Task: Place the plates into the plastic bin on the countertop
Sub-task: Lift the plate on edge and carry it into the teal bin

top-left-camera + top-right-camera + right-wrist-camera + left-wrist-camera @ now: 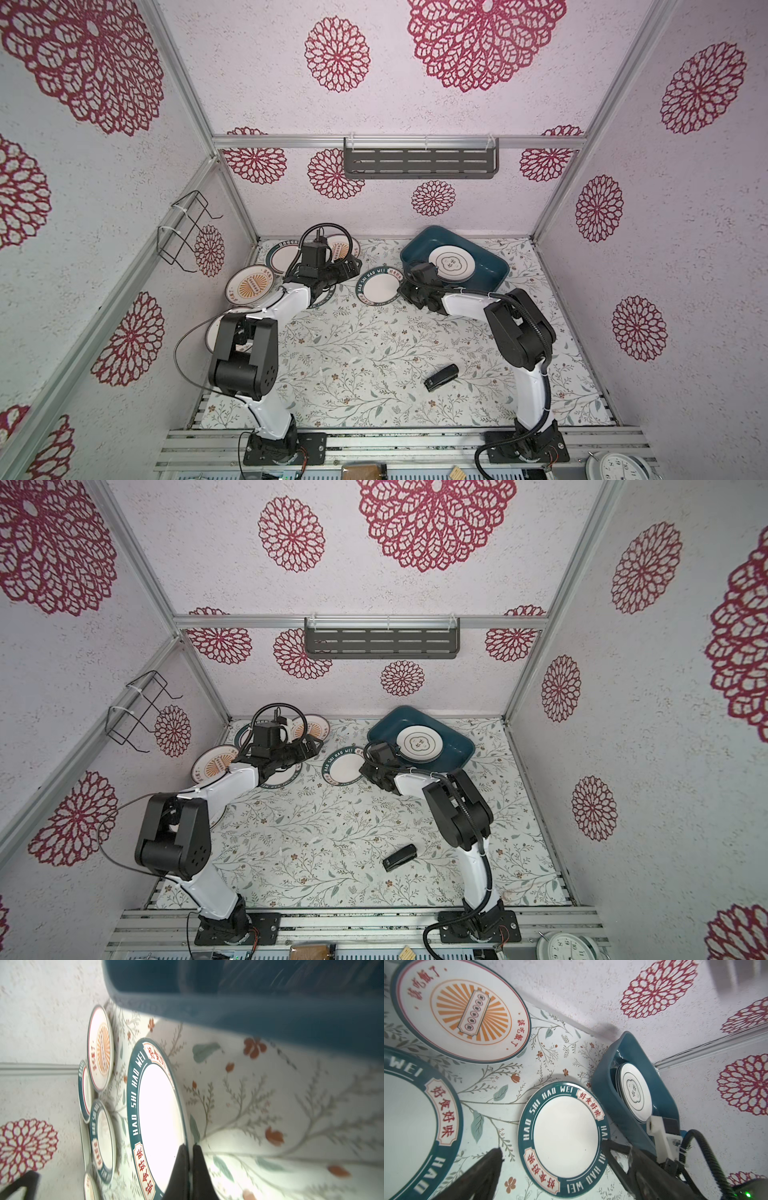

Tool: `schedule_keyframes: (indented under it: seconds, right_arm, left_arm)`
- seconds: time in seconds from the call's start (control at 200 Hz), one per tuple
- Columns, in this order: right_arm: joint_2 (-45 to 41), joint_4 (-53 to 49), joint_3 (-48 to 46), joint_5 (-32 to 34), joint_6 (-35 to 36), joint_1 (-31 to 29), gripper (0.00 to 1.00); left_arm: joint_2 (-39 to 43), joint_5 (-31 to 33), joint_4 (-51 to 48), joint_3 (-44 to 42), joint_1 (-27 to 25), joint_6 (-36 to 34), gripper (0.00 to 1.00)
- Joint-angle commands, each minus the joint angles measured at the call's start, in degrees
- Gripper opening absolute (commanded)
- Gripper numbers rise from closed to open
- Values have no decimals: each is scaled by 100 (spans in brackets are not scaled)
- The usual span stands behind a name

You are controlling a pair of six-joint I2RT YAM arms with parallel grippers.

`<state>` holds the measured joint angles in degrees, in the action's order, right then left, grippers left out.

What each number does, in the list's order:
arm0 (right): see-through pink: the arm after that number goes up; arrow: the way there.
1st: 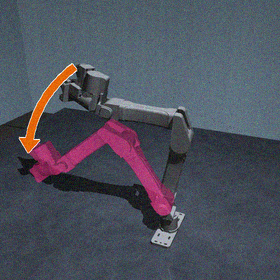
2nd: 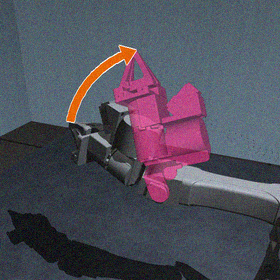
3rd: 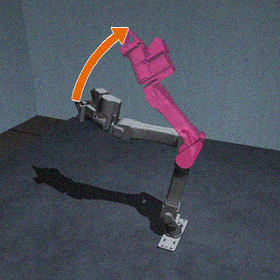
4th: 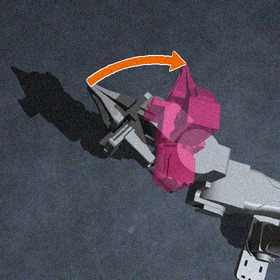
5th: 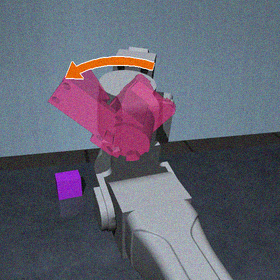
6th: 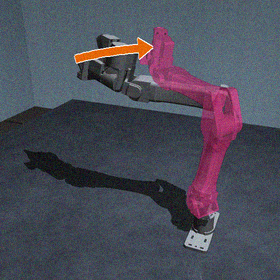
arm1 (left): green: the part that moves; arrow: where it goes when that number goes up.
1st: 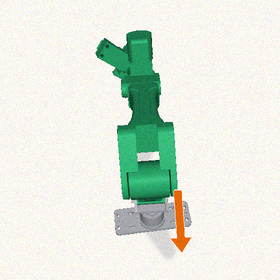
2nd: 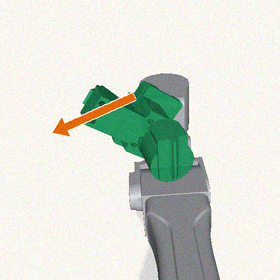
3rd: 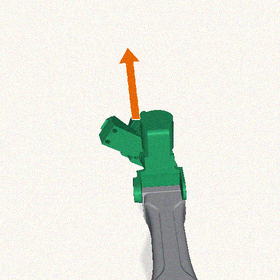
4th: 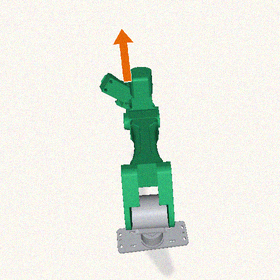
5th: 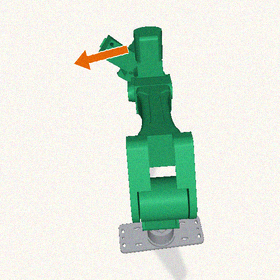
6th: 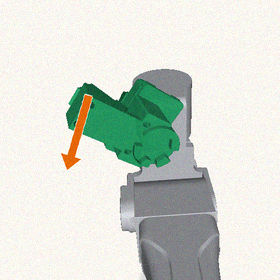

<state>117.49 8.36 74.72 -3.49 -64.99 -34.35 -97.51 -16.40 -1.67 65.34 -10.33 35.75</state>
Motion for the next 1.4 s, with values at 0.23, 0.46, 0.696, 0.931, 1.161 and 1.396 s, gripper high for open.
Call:
schedule_keyframes:
  seconds: [0.23,0.46,0.696,0.931,1.161,1.396]
  right_arm:
    - [-1310,801,-837,-888,3,-81,0]
    - [-2184,540,-1053,-738,386,-99,0]
    - [-2963,290,-1373,-445,566,-57,0]
    - [-3562,63,-1667,-195,639,230,0]
    - [-4143,-257,-1948,-98,770,782,0]
    - [-4344,-374,-2028,-151,841,1447,0]
  left_arm:
    - [1174,364,-702,-461,13,-535,97]
    - [1830,388,-1094,-649,5,-865,97]
    - [2114,102,-836,-789,-269,-682,97]
    - [1973,163,-378,-682,-737,-651,97]
    - [1524,71,-152,-394,-874,-593,97]
    - [704,-187,17,219,-1073,-483,97]
